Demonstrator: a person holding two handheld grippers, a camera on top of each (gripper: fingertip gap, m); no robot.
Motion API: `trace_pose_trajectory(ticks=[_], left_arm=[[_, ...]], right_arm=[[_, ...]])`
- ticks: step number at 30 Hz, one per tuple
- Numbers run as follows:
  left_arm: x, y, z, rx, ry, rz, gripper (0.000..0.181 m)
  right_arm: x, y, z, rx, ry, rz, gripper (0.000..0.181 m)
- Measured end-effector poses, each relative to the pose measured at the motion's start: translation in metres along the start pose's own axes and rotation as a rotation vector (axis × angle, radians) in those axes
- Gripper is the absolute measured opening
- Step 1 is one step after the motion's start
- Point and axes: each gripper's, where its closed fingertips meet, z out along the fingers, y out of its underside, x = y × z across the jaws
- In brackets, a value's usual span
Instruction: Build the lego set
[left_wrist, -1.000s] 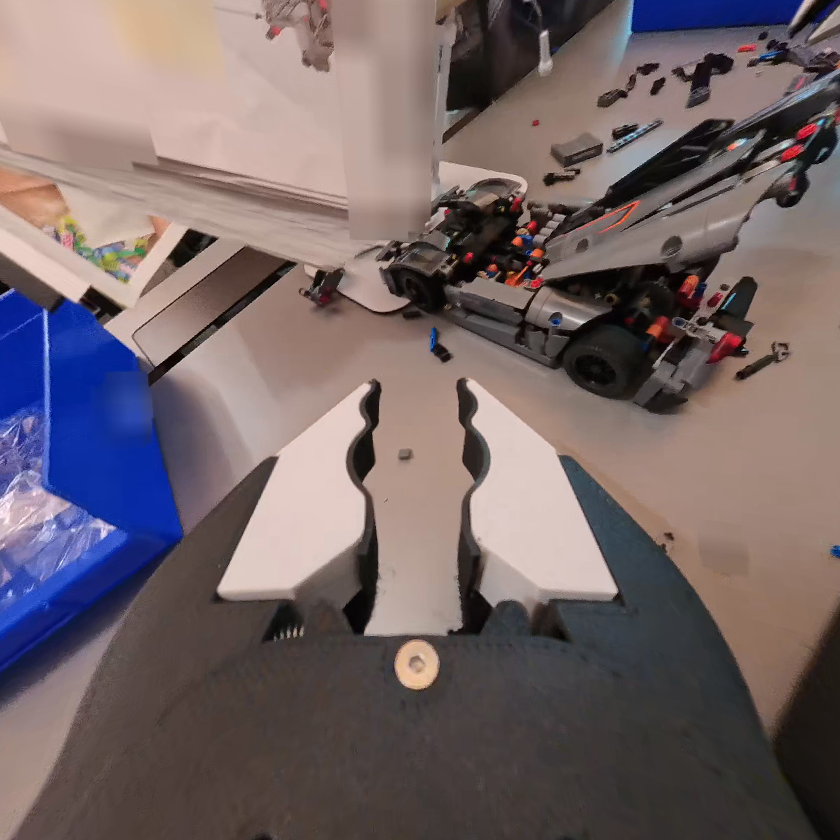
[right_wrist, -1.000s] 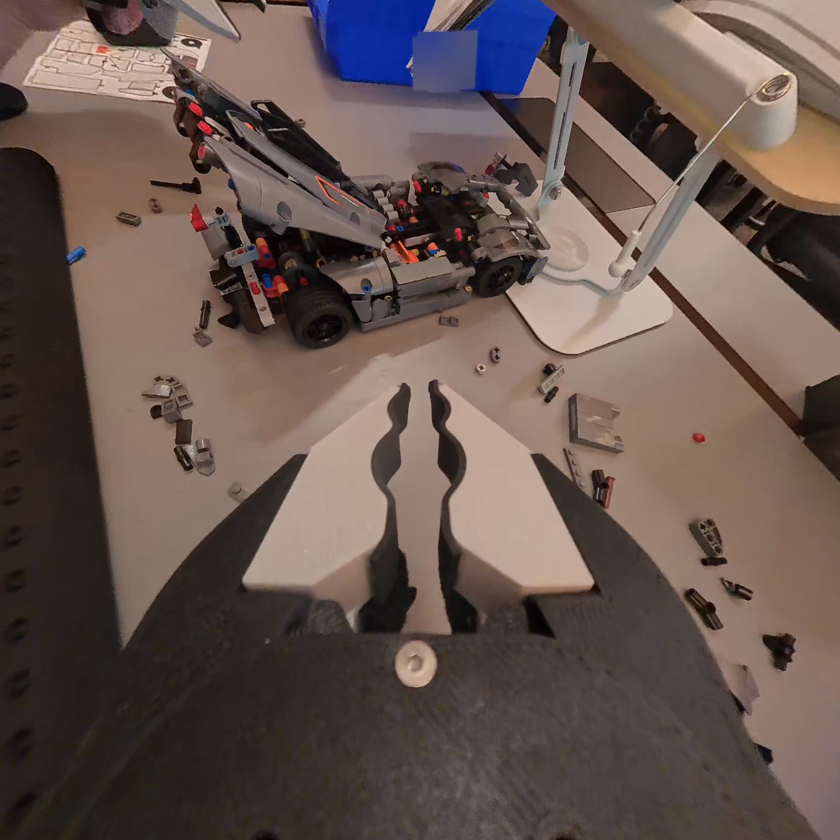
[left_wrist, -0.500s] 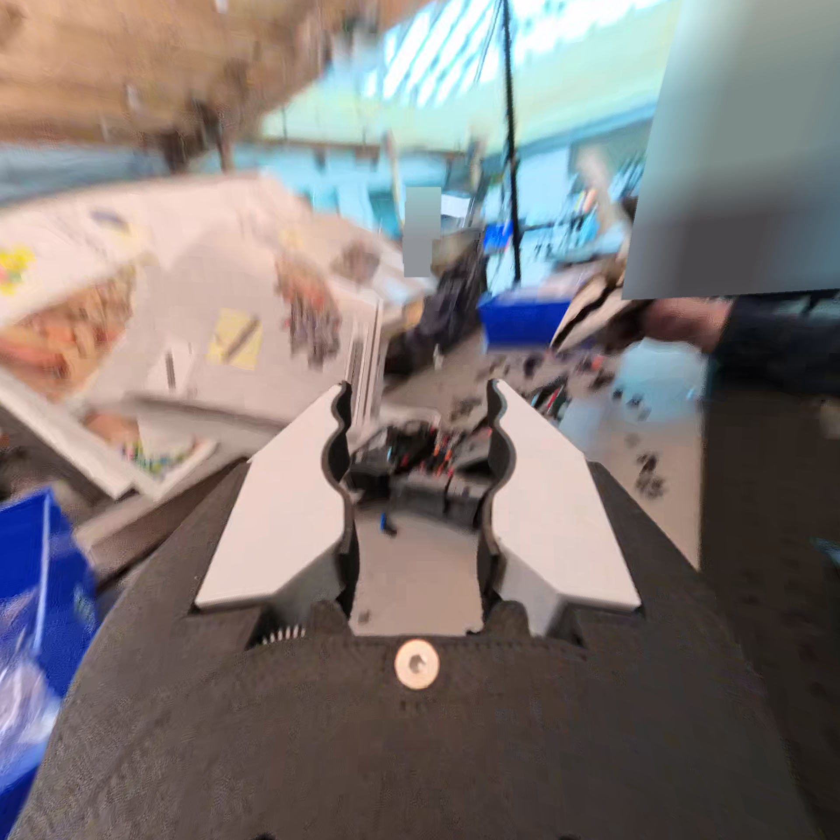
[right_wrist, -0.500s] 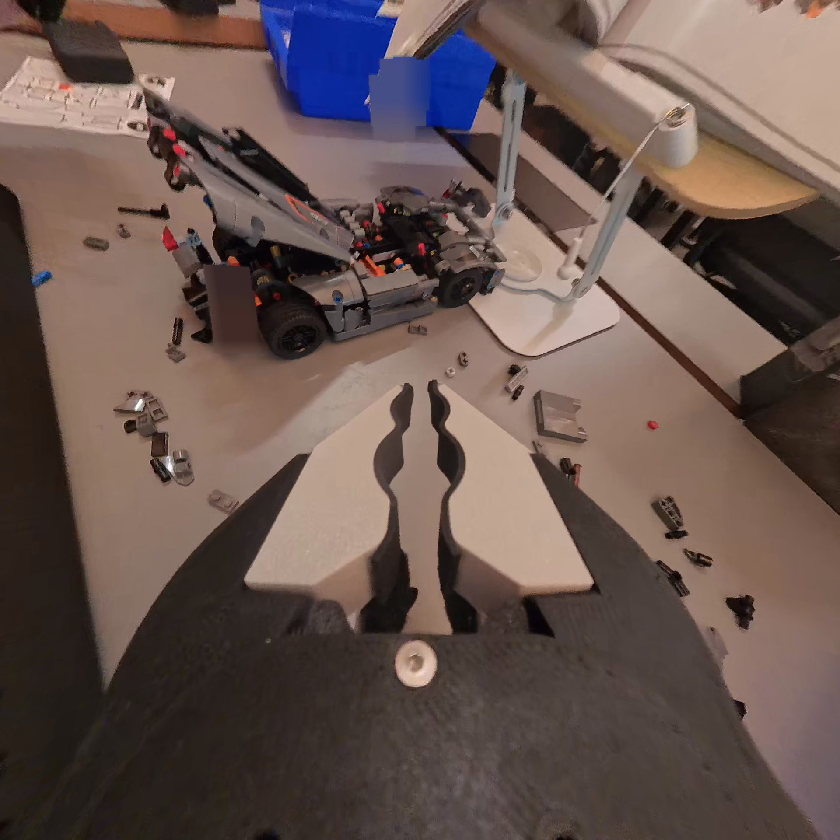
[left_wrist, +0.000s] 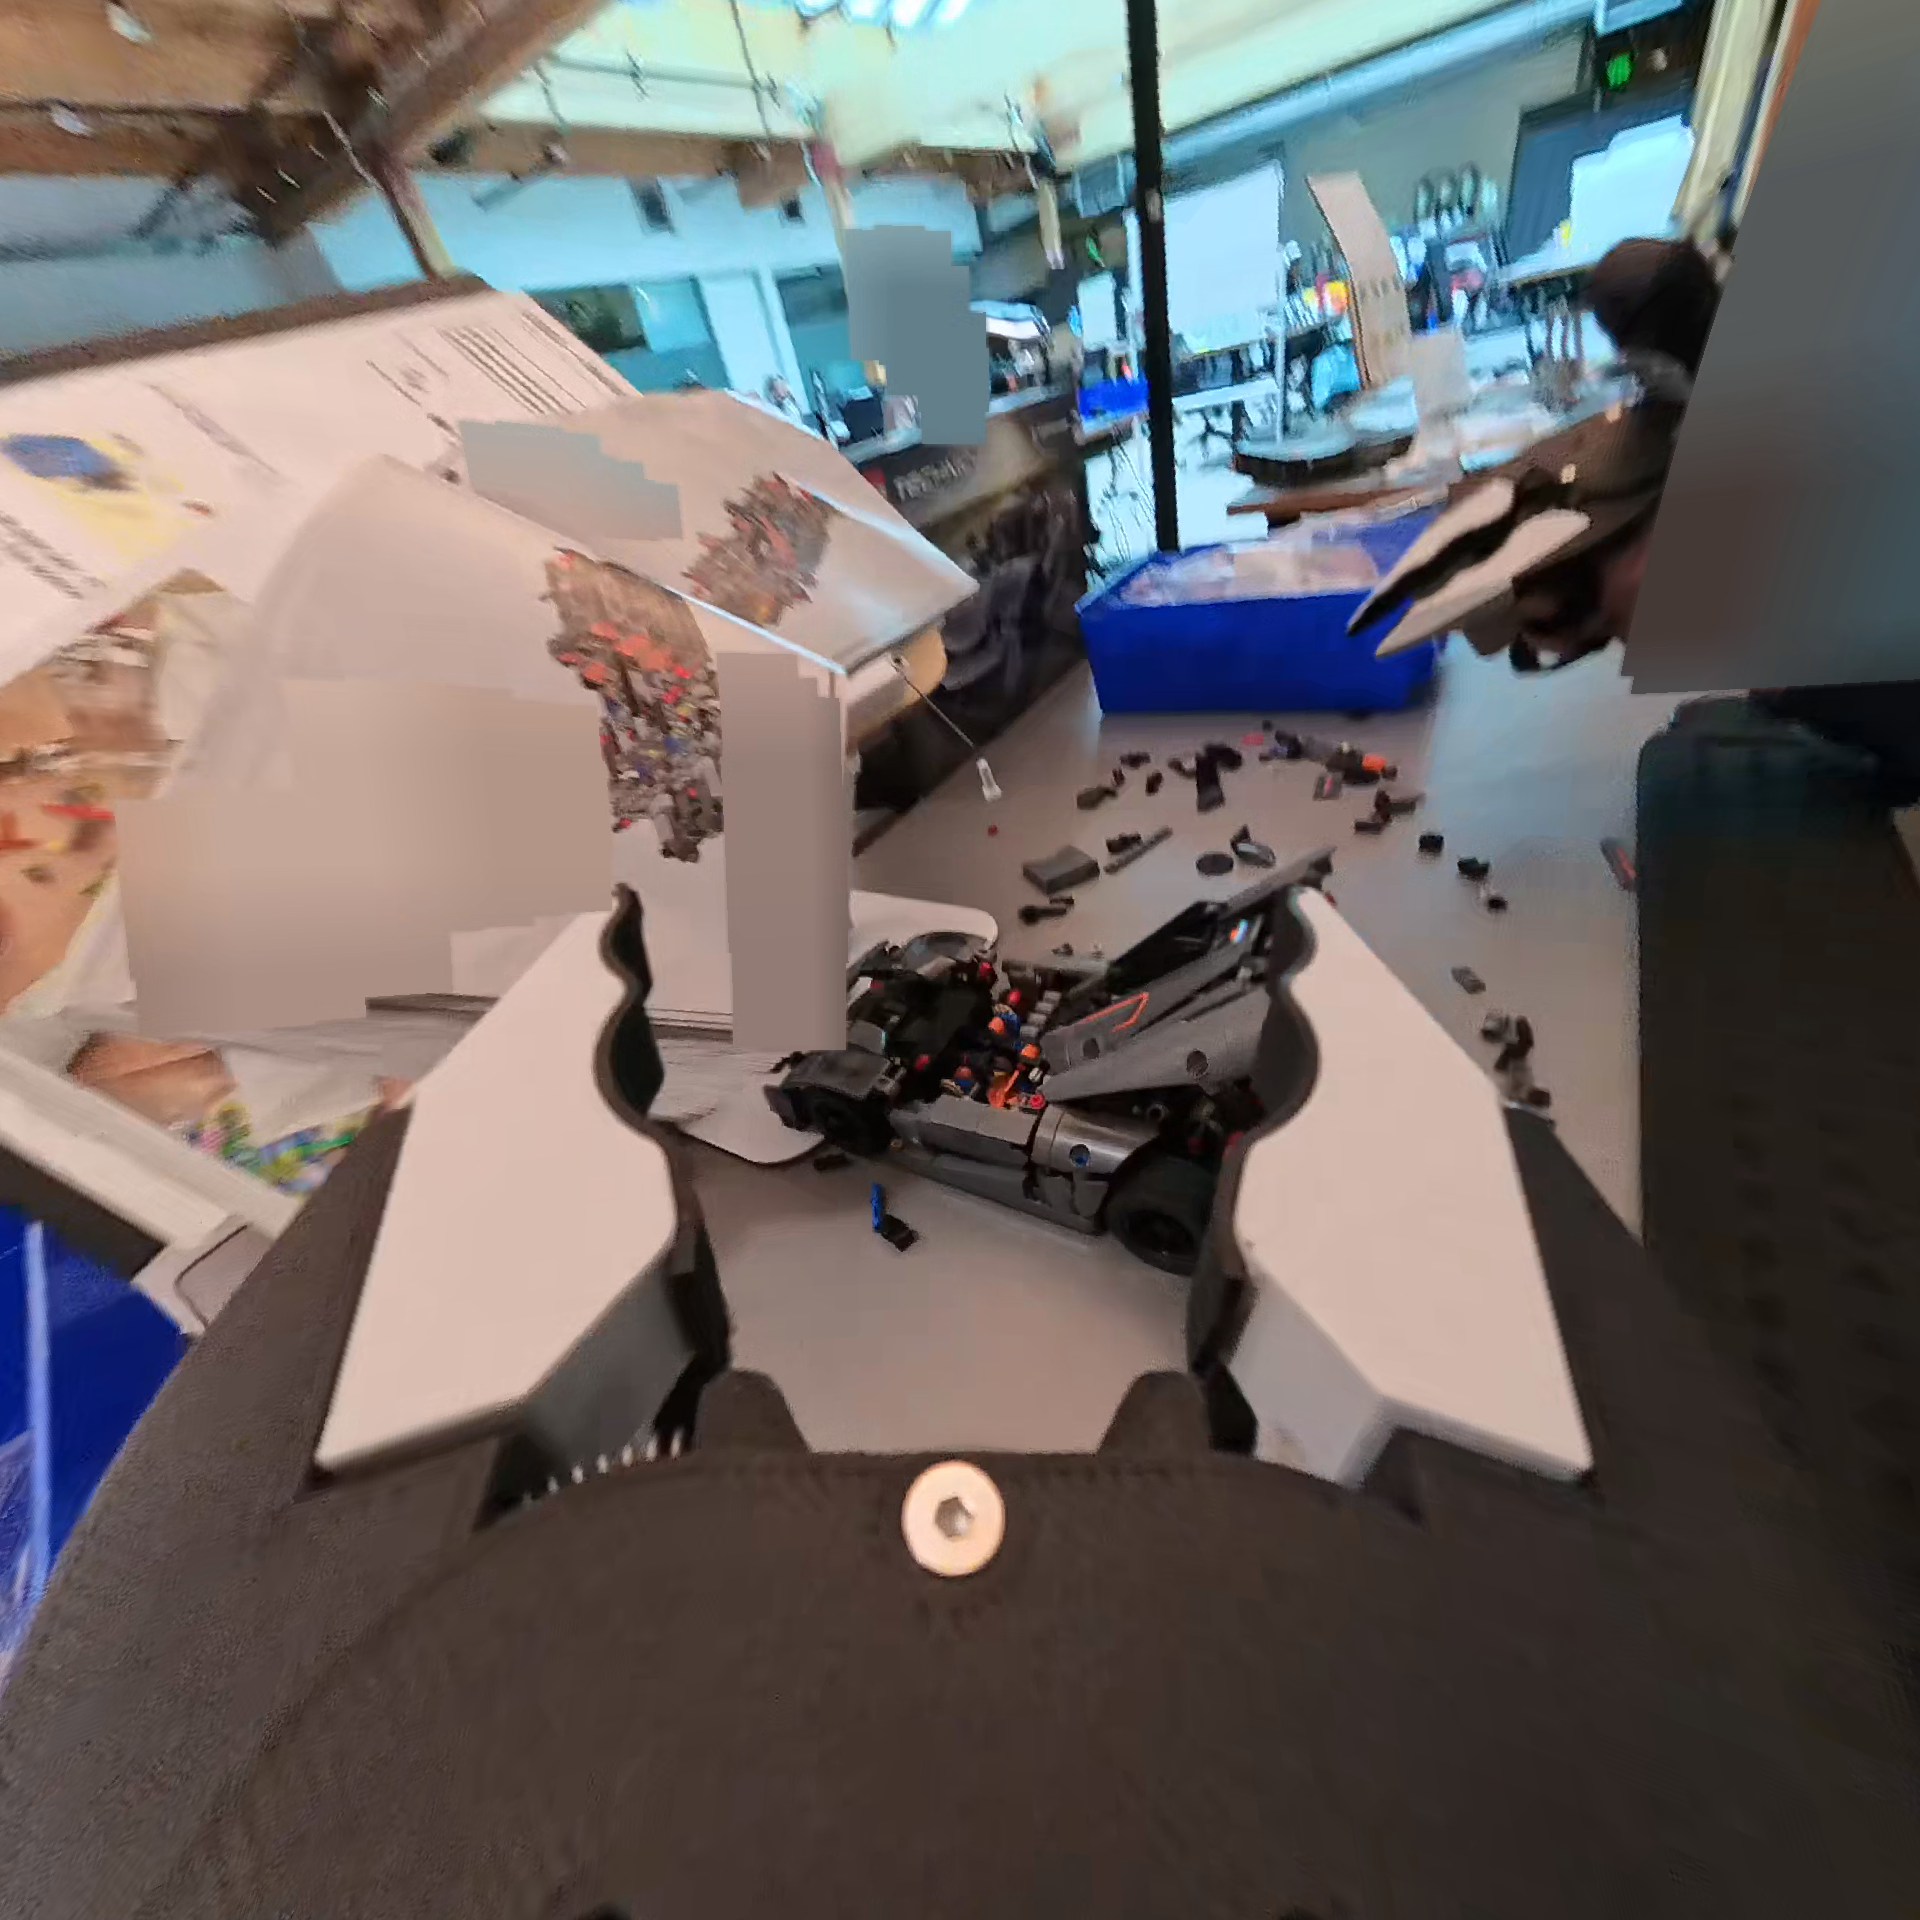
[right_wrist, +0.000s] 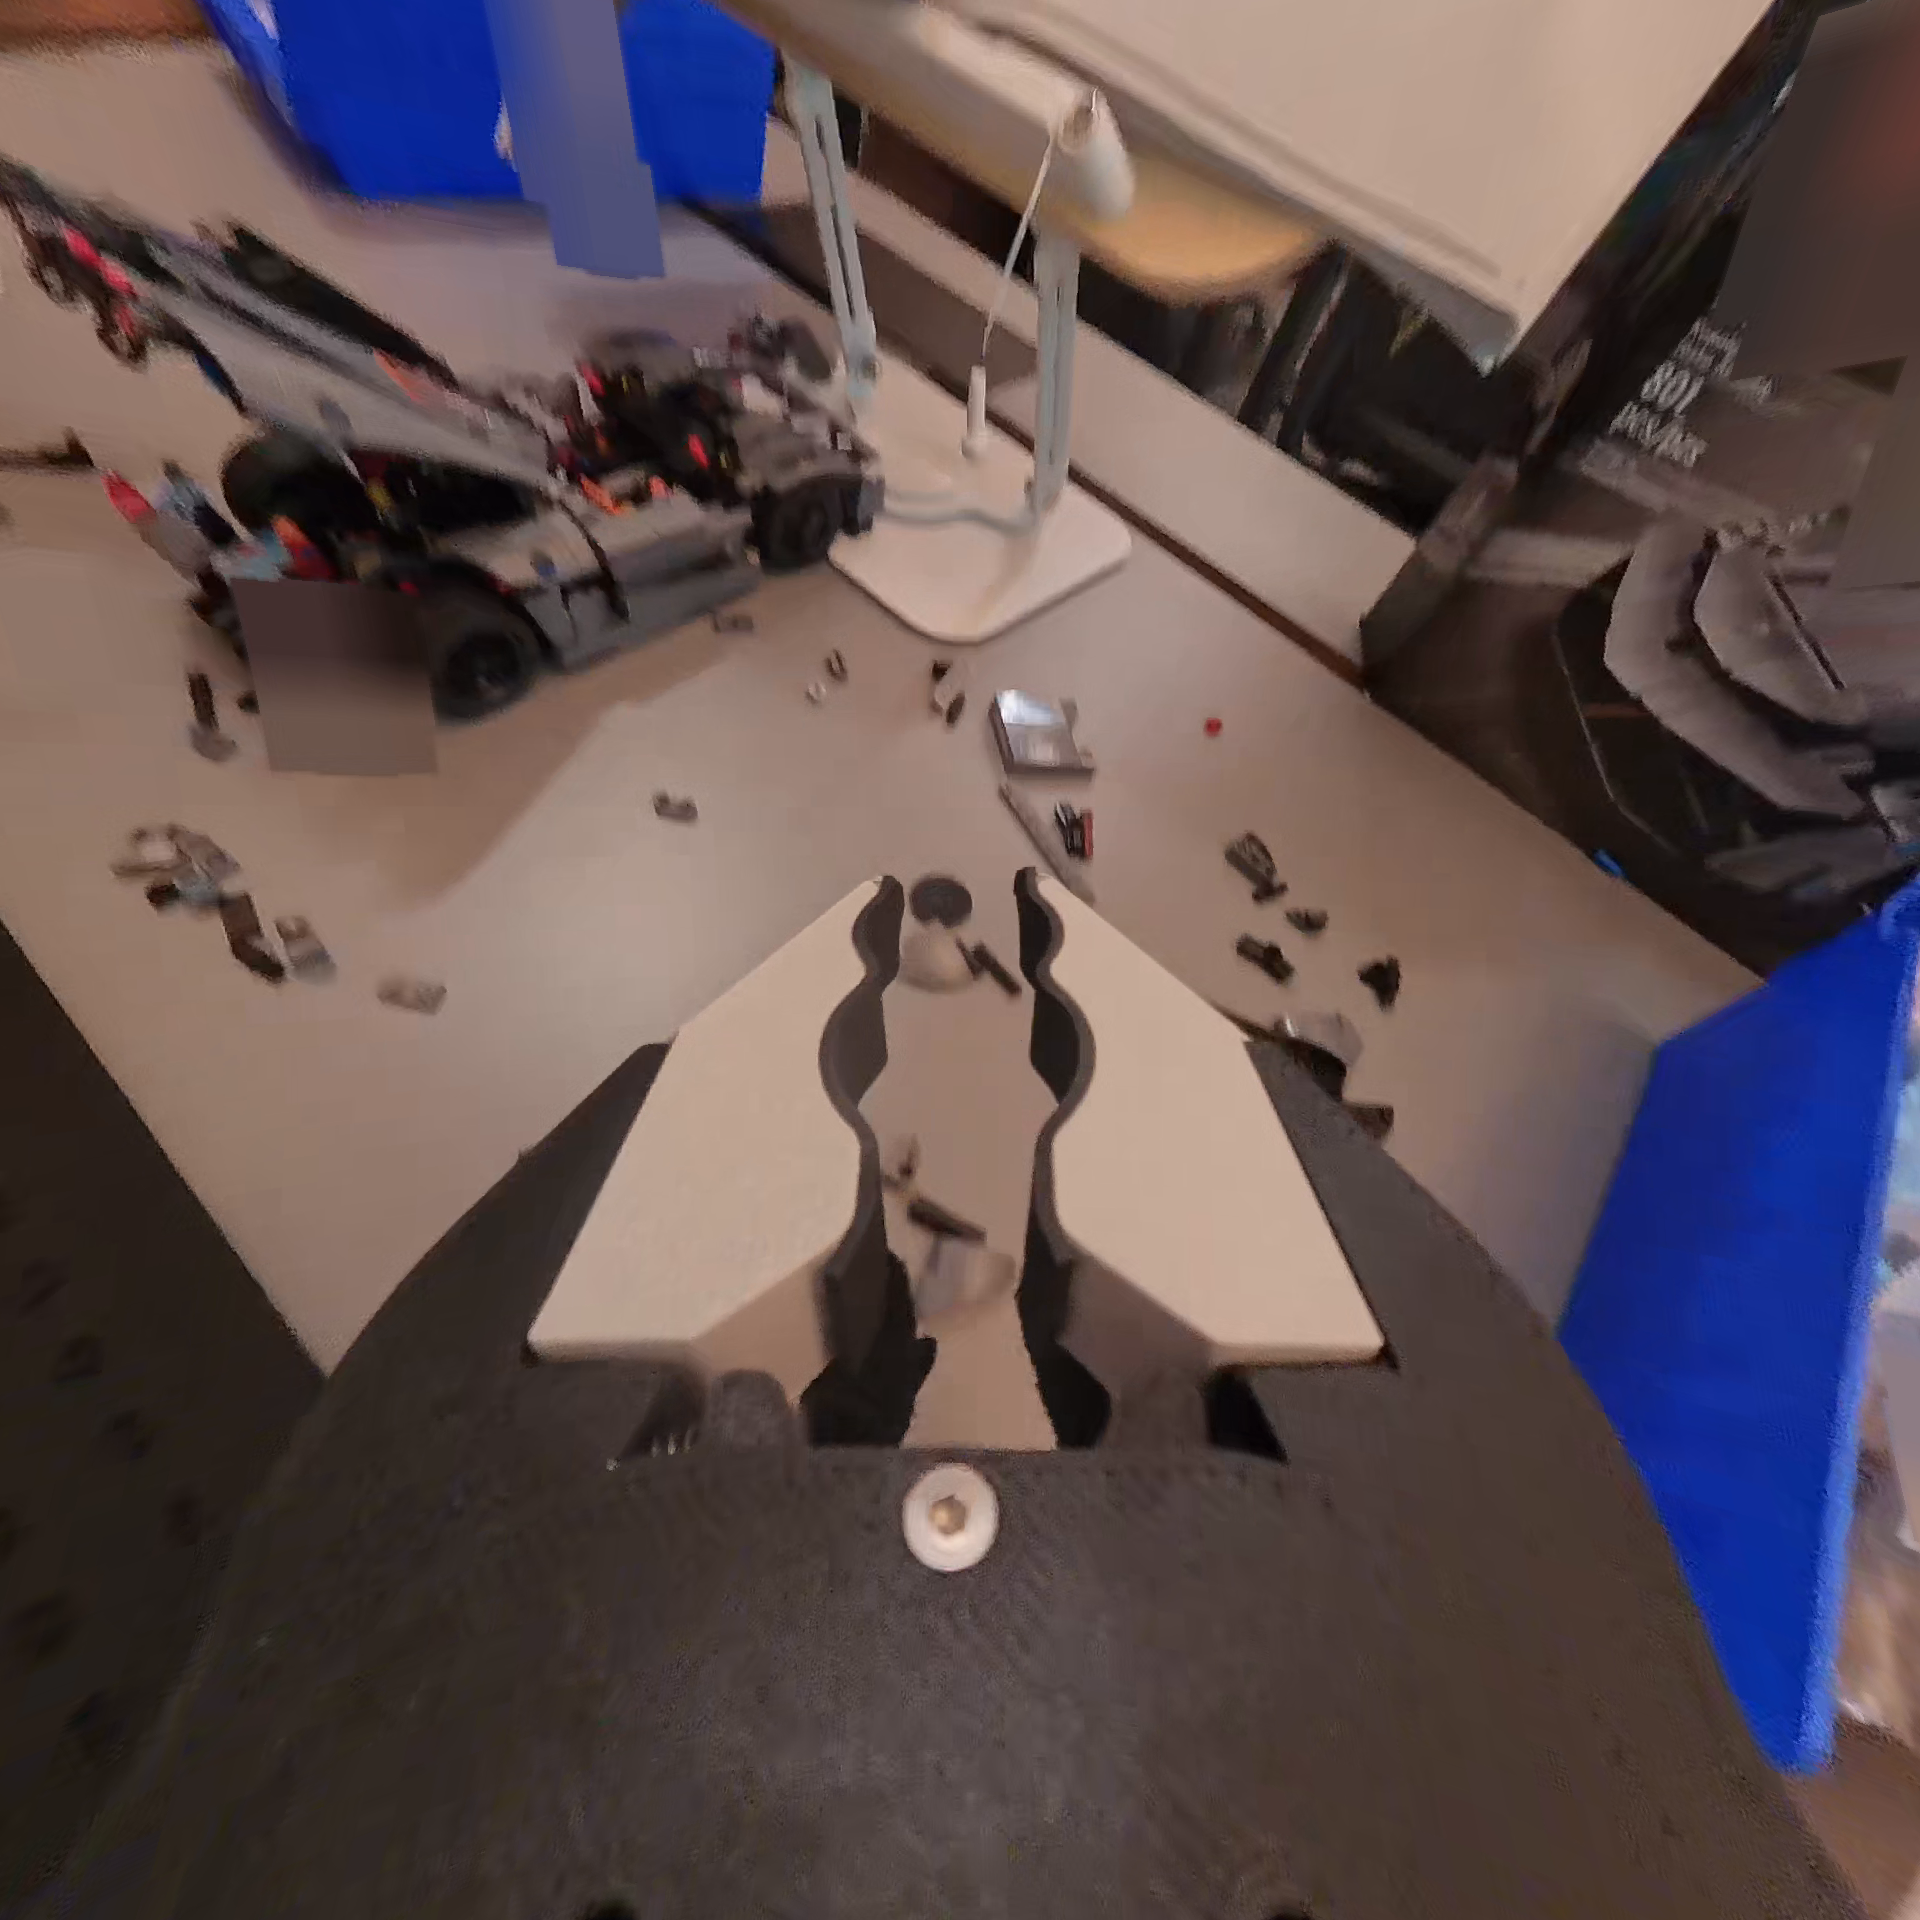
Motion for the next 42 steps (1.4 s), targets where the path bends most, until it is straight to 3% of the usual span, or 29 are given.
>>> trace_pose_trajectory(ticks=[4, 7, 11, 15, 19, 21, 25, 28, 34, 42], left_arm=[[0.009, 0.029, 0.037, -0.150, 0.100, 0.079, 0.097], [0.020, 0.066, 0.055, -0.271, 0.214, 0.101, 0.096], [0.028, 0.099, 0.065, -0.339, 0.257, 0.097, 0.093], [0.034, 0.114, 0.069, -0.372, 0.278, 0.082, 0.093], [0.034, 0.119, 0.071, -0.378, 0.284, 0.078, 0.096], [0.034, 0.119, 0.070, -0.375, 0.284, 0.080, 0.097], [0.031, 0.122, 0.067, -0.382, 0.285, 0.067, 0.099], [0.030, 0.128, 0.068, -0.396, 0.289, 0.054, 0.099], [0.029, 0.141, 0.070, -0.438, 0.292, 0.064, 0.102], [0.032, 0.149, 0.070, -0.461, 0.324, 0.058, 0.093]], right_arm=[[0.000, 0.028, -0.013, -0.135, -0.025, -0.021, 0.020], [-0.006, 0.050, -0.019, -0.261, -0.057, -0.020, 0.021], [-0.050, 0.085, -0.033, -0.437, -0.255, -0.084, 0.025], [-0.089, 0.115, -0.043, -0.540, -0.423, -0.163, 0.028], [-0.100, 0.135, -0.047, -0.602, -0.514, -0.161, 0.030], [-0.105, 0.139, -0.047, -0.609, -0.555, -0.143, 0.022], [-0.103, 0.138, -0.041, -0.580, -0.559, -0.153, 0.018], [-0.087, 0.136, -0.030, -0.546, -0.483, -0.170, 0.008], [-0.064, 0.125, -0.012, -0.527, -0.388, -0.147, 0.023], [-0.079, 0.043, 0.046, -0.311, -0.379, -0.130, 0.034]])
